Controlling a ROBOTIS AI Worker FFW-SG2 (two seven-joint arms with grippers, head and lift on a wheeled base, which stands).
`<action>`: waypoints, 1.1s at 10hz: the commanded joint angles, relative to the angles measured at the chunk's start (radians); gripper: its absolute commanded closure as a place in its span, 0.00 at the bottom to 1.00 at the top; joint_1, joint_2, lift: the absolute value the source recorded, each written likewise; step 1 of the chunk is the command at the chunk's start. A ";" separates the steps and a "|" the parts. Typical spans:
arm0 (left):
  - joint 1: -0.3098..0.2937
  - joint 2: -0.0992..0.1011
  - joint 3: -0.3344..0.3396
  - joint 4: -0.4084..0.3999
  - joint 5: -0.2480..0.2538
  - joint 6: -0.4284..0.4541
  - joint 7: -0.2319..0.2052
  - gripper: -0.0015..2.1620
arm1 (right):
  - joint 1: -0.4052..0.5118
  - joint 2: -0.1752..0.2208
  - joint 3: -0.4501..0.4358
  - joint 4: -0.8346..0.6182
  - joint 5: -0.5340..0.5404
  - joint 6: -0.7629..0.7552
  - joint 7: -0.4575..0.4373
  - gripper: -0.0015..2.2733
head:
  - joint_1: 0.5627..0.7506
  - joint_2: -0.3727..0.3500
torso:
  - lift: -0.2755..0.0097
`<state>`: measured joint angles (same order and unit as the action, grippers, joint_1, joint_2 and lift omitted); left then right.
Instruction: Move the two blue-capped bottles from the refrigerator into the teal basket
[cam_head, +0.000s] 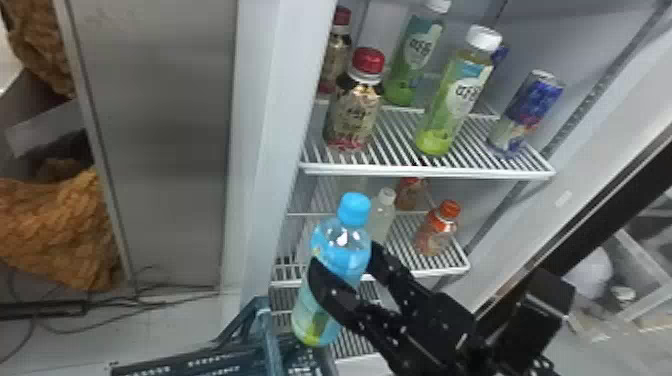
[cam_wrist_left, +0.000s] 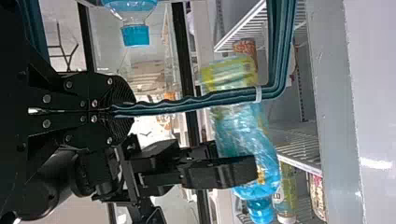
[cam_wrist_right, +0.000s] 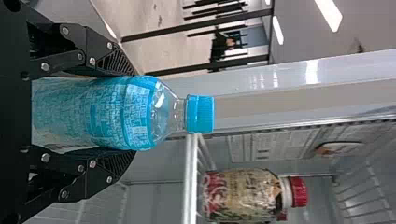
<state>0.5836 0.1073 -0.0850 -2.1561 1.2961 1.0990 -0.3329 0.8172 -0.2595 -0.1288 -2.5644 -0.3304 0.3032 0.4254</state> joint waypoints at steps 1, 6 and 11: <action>0.000 0.000 0.001 0.000 -0.001 0.000 0.000 0.54 | 0.020 -0.003 -0.018 -0.016 -0.019 0.070 0.004 0.28 | 0.70 0.03 | 0.39; 0.000 0.000 -0.001 0.000 -0.001 0.000 0.000 0.54 | -0.010 0.020 0.009 0.104 -0.113 0.134 0.019 0.28 | 0.70 0.03 | 0.39; 0.000 -0.001 -0.001 0.000 0.000 0.000 0.000 0.54 | -0.088 0.045 0.051 0.263 -0.122 -0.006 0.072 0.27 | 0.70 0.03 | 0.39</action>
<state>0.5840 0.1056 -0.0859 -2.1561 1.2956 1.0995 -0.3329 0.7348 -0.2130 -0.0779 -2.3111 -0.4528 0.2993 0.4983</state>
